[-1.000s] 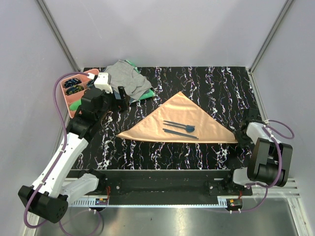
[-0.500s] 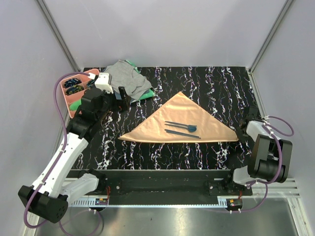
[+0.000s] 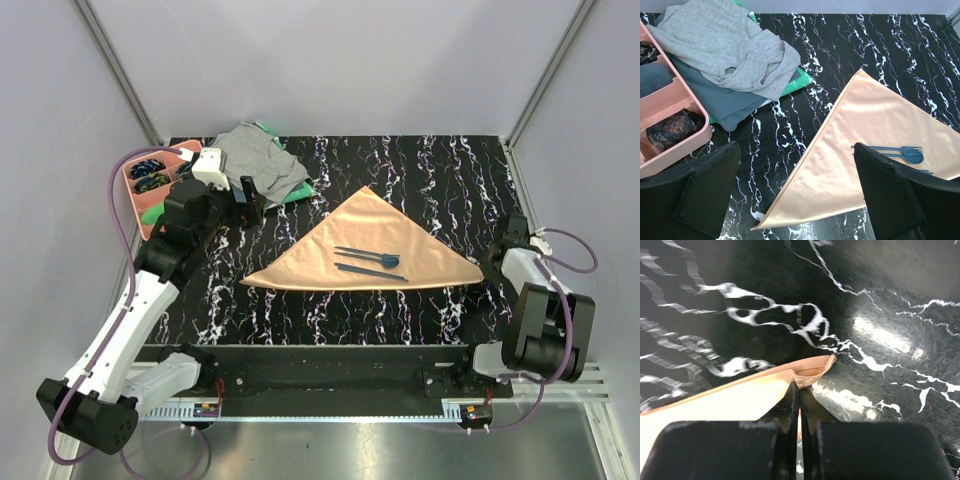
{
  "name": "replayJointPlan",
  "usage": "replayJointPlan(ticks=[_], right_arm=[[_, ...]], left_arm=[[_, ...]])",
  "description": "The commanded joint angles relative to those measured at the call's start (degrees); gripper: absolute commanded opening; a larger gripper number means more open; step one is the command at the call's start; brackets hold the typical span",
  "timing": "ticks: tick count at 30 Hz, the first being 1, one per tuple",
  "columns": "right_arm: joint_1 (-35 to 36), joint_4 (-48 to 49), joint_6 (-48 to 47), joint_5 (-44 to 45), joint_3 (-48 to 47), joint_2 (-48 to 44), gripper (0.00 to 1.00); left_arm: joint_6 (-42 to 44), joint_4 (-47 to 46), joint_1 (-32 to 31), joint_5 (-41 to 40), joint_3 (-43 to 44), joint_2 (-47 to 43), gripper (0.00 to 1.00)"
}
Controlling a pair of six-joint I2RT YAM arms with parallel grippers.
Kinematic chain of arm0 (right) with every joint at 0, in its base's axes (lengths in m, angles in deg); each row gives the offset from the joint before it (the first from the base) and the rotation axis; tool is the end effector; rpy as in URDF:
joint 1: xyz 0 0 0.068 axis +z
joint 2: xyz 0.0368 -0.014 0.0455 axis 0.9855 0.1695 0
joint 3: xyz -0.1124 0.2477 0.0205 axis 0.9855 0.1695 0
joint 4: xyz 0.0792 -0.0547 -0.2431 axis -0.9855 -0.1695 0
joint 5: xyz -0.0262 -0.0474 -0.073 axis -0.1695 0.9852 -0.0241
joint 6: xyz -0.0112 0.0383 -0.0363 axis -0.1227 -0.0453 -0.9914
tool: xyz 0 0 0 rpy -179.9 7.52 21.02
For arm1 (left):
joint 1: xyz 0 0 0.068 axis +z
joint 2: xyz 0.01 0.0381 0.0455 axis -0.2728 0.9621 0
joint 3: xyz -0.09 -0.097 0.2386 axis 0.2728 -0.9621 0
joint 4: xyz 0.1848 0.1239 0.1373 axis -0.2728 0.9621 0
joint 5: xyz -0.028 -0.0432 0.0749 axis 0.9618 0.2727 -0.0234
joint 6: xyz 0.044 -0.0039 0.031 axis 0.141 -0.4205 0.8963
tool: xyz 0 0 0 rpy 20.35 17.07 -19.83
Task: Fold the napkin, place the utensils inside, and roll it up
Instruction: Fold the napkin
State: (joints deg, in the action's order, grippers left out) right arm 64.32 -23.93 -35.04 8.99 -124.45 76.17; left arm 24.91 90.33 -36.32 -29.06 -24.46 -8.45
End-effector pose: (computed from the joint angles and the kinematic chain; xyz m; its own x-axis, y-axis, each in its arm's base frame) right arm 0.2379 -0.0782 0.1650 -0.3644 0.7922 -0.4896 0.8734 0.4732 0.1155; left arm 0.2055 -0.0749 0.3732 -0.3482 -0.1192 -0.9298 0.2316 0.9502 -0.2085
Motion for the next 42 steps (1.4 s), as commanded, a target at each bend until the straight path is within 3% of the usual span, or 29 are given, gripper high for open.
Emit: replayJointPlan(ticks=[1,9,17,30,42], right_arm=[[-0.16,1.68,-5.45,-2.31,0.36,-7.66,0.0],[1.77,6.34,-8.9,-13.47,1.95,-15.84,0.0],[15.55,10.37,-5.83,-13.31,2.56,-18.92,0.0],[38.4,12.93,-1.17,-10.59,0.37,-14.35,0.0],[50.1,18.82,1.03,-8.3,-4.55,-4.96,0.0]], left_arm=[[0.6,-3.39,0.28,0.48,0.35,-1.36,0.99],[0.42,-3.66,0.28,0.92,0.08,-1.45,0.99],[0.25,-3.92,0.28,1.1,-0.09,-1.19,0.99],[0.42,-4.01,0.28,0.22,-0.27,-1.01,0.99],[0.69,-4.1,0.28,-0.31,-0.44,-0.92,0.99]])
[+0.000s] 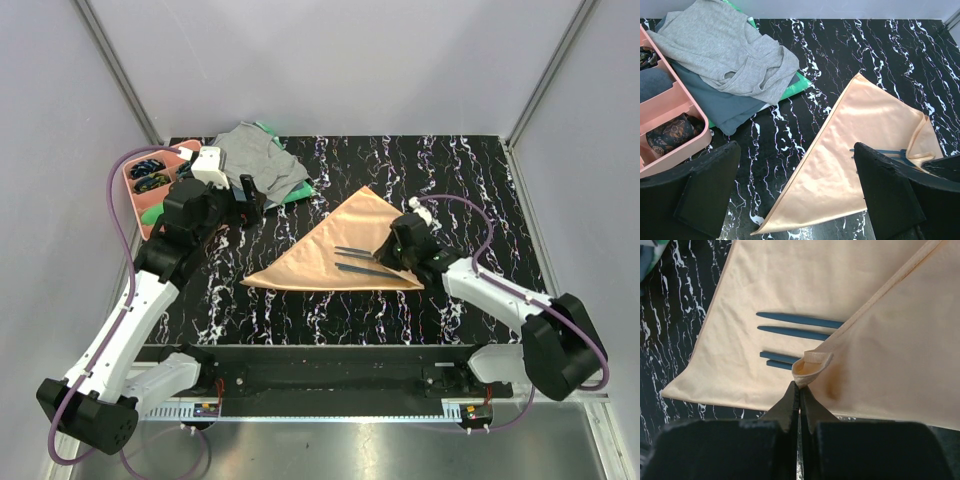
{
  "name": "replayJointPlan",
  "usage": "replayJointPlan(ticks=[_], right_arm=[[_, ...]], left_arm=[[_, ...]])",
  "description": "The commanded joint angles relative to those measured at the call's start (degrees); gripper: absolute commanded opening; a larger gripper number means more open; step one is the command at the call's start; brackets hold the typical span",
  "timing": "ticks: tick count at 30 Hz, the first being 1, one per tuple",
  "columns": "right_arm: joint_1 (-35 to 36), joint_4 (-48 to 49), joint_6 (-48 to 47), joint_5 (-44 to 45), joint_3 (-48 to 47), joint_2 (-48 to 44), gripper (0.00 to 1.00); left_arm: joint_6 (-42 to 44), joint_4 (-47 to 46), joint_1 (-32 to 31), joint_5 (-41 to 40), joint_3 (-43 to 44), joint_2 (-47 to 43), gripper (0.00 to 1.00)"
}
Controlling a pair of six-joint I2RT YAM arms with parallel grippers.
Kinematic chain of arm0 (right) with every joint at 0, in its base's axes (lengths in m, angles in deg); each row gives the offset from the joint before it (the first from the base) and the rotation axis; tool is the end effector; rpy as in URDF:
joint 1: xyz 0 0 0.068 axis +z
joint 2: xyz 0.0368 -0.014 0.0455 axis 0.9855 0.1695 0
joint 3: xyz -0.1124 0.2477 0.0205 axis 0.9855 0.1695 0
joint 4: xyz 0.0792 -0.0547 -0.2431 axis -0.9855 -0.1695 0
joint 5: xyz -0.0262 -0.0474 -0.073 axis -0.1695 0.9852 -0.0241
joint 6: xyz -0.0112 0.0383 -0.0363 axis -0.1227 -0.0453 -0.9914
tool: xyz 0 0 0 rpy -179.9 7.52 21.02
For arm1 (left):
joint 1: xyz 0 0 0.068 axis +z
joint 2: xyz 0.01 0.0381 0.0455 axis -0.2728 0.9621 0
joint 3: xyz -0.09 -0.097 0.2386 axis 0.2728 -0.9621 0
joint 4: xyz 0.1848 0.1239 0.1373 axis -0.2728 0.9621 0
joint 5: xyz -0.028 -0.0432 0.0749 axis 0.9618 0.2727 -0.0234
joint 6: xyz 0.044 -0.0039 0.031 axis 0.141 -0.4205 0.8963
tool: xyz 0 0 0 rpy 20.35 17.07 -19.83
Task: Fold the napkin, place the utensils inside, and roll it up
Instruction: Fold the napkin
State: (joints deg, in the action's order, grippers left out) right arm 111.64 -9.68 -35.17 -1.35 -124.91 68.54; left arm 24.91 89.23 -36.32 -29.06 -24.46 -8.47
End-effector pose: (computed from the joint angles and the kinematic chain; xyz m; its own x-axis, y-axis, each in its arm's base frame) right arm 0.2272 0.1344 0.2142 -0.7244 0.3596 -0.5882 0.0651 0.8850 0.4609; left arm 0.2060 -0.0751 0.3753 -0.3311 -0.1256 -0.9352 0.2354 0.9488 -0.2108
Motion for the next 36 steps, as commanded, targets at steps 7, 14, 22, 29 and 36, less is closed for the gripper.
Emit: replayJointPlan(ticks=[7,14,22,29,36], right_arm=[[7.71,6.5,1.78,3.27,-6.73,7.69,0.0],[10.61,7.65,2.22,3.27,-9.37,12.52,0.0],[12.19,9.05,2.75,2.84,-11.3,16.13,0.0],[12.81,9.14,2.31,2.39,-11.74,17.89,0.01],[13.87,8.53,-1.73,2.04,-11.92,16.83,0.15]], left_arm=[[0.69,-3.0,0.28,-0.31,-0.44,-0.9,0.99],[0.69,-3.0,0.28,-0.31,-0.36,-0.99,0.99],[0.69,-3.0,0.28,-0.22,-0.36,-1.08,0.99],[0.6,-2.92,0.28,-0.31,-0.36,-0.99,0.99],[0.42,-2.92,0.28,-1.36,-0.53,-0.38,0.99]])
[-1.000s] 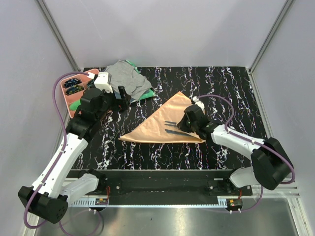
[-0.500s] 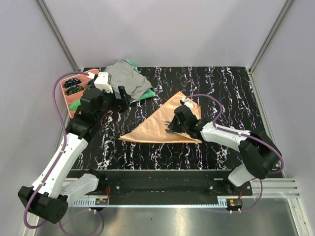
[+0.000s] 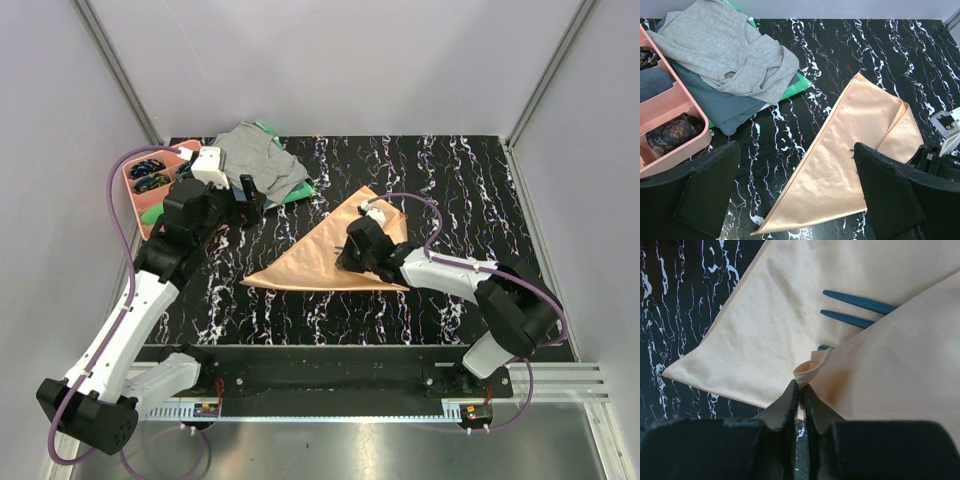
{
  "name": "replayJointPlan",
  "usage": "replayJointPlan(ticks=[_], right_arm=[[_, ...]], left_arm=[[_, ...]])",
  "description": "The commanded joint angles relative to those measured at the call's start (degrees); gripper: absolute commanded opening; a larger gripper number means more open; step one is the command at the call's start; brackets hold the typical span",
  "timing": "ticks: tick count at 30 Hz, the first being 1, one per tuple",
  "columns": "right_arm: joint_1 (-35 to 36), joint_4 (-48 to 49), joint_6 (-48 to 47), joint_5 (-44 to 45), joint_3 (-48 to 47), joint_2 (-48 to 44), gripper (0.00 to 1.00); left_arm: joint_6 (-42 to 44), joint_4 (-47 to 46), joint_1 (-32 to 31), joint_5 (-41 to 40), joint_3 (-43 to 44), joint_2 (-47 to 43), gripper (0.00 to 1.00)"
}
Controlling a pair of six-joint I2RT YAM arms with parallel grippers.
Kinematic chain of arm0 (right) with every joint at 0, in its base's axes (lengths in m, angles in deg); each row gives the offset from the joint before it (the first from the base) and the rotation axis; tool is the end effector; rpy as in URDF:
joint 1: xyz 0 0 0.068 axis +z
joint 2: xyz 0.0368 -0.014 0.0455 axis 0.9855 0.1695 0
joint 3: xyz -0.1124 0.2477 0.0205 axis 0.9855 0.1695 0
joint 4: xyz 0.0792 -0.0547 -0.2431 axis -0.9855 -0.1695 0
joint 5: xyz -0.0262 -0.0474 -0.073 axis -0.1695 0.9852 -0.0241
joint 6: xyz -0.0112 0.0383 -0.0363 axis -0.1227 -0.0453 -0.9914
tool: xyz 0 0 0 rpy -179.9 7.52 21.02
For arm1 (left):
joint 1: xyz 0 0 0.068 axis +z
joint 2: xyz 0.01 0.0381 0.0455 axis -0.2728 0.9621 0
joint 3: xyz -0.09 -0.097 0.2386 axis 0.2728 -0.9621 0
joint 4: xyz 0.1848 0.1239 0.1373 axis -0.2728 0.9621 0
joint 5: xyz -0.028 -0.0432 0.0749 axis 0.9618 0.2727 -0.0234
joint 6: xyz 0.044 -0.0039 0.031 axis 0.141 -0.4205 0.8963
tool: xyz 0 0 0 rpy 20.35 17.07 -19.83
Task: Fold the napkin, place the utensils inside, and roll it up
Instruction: Fold the napkin
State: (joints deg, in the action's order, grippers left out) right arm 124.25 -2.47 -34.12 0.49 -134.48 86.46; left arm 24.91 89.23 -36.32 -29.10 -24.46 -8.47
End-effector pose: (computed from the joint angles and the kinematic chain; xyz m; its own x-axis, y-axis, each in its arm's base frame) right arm 0.2406 0.2257 0.1902 -0.7822 0.2103 -0.5864 -0.0947 0.8902 0.4456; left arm 0.2060 -0.0751 0.3753 -0.3310 -0.1256 -0.9352 0.2348 0.9490 -0.2106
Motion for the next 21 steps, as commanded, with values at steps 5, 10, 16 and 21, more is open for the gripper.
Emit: replayJointPlan(ticks=[5,10,16,21], right_arm=[[2.75,0.79,-8.05,-0.67,-1.56,-3.55,0.47],[2.84,0.79,-12.71,-4.45,-1.2,-6.79,0.71],[0.83,-0.26,-16.23,0.3,-0.5,-11.45,0.82],[-10.33,-1.76,-14.48,-7.7,0.55,-14.01,0.82]], left_arm=[[-0.37,-3.0,0.28,-1.94,-0.88,1.2,0.99],[-3.78,-1.43,0.28,-1.15,0.78,4.46,0.99],[-13.0,0.25,0.19,-4.22,-3.94,2.89,0.99],[-23.9,0.51,0.28,-8.35,-17.55,-2.64,0.98]])
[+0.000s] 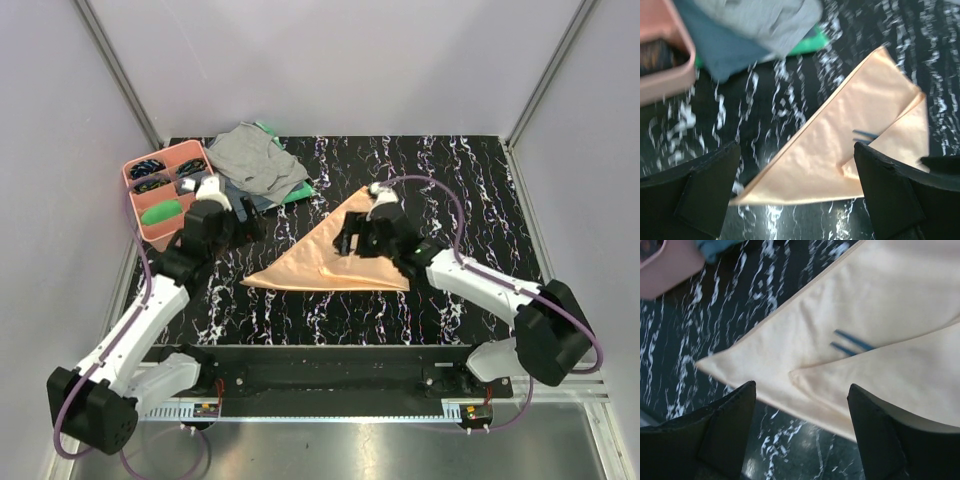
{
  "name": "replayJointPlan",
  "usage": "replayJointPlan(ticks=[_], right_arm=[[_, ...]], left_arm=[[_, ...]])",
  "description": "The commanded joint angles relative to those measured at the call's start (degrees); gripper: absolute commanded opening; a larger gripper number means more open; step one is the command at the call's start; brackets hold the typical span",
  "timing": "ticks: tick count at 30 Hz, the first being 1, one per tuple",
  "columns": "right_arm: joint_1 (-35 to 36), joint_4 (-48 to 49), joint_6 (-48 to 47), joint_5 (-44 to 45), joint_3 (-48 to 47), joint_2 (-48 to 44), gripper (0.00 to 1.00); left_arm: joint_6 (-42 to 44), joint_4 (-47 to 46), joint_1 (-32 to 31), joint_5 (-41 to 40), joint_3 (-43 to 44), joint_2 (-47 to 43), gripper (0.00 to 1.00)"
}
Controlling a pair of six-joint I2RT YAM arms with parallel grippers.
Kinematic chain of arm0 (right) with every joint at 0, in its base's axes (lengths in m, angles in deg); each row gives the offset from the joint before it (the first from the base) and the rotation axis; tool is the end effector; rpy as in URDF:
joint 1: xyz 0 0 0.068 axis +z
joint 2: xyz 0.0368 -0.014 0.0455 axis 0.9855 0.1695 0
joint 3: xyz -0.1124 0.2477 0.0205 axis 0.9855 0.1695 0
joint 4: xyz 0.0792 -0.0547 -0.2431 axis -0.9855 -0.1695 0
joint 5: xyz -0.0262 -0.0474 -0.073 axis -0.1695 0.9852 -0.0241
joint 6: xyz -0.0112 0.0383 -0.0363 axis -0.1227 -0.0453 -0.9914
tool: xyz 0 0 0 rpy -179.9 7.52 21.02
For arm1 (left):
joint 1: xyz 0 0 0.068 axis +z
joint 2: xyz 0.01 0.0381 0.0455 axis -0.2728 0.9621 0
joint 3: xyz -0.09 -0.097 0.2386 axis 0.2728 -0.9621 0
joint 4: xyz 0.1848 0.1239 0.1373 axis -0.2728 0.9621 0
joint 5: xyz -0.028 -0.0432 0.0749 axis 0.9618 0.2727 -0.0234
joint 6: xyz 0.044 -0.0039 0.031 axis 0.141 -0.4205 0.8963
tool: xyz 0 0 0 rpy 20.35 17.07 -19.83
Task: Fold the napkin, place the utensils inside, and roll it up
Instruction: Fold the napkin
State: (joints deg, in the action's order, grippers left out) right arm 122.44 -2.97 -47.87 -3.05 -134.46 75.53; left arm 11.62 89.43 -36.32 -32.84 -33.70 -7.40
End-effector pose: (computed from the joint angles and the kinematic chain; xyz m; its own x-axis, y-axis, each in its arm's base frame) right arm 0.2309 0.2058 0.2465 -0.6621 0.0886 -0.7442 -0.3302 0.8569 0.3958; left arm 0.2123 -0.0749 0.3151 -0.4944 -0.2936 -0.8181 0.0333 0.9341 -0.3554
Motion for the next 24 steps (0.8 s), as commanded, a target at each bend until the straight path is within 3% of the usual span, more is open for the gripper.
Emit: replayJointPlan(ticks=[1,9,24], right_arm=[[-10.27,-1.26,-0.9,-5.82,1.06,-4.04,0.82],[-16.0,-1.26,-1.35,-9.17,3.08,-8.0,0.83],[-16.09,-0.91,0.77,-10.58,5.8,-8.71,0.84]], left_arm=[[-14.64,0.49,0.28,-4.79,-10.16,-4.42,0.98],[-34.16,1.99,0.36,-12.52,-24.05,-12.16,0.95],[-40.61,-10.84,3.09,-5.67,-33.3,-5.58,0.71]])
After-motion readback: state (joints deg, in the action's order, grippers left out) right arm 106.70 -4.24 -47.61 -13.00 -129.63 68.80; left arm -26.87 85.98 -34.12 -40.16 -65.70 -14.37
